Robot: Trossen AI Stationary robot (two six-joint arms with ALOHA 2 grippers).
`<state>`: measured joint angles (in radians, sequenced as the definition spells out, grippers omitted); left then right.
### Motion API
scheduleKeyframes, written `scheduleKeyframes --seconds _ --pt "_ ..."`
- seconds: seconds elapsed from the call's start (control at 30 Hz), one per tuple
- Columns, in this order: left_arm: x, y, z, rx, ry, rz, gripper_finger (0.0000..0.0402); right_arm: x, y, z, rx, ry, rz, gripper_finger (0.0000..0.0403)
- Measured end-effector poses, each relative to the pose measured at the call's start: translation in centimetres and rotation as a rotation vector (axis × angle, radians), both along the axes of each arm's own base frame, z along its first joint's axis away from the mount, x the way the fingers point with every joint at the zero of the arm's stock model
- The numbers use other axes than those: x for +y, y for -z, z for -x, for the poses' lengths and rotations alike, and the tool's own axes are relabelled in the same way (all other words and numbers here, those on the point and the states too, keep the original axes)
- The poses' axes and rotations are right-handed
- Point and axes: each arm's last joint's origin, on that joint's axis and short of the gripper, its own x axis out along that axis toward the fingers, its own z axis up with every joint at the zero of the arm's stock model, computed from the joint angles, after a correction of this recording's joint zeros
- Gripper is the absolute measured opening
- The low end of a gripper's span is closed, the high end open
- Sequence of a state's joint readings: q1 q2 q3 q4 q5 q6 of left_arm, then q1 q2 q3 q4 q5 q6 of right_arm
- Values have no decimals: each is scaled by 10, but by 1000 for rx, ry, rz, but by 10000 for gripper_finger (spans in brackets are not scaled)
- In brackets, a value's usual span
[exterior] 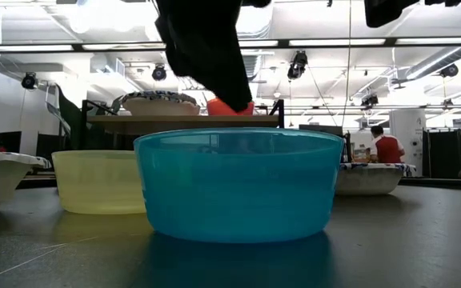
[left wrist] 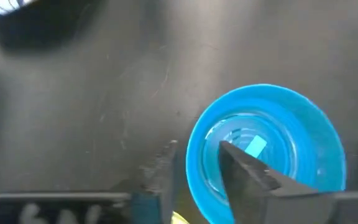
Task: Place and stack bowls onto a shelf
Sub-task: Stack the blue bowl on top of the orange bowl on the shelf
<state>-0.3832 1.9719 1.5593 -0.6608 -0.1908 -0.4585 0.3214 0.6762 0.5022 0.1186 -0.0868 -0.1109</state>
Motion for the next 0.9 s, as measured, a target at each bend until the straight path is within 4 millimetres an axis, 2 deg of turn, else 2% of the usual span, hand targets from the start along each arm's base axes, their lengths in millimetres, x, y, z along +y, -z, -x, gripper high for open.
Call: scheduleKeyframes --seconds 0.13,0.23,0.4,0.9 --pt "-2 6 -3 6 3 20 159 0 1 0 6 0 -1 70" --pt "-2 8 -4 3 17 20 178 0 1 0 8 0 -3 68" --pt "-1 11 -3 0 22 13 174 0 2 0 19 1 -10 64" --pt "-2 47 -19 18 67 91 152 1 6 -2 44 5 -21 63"
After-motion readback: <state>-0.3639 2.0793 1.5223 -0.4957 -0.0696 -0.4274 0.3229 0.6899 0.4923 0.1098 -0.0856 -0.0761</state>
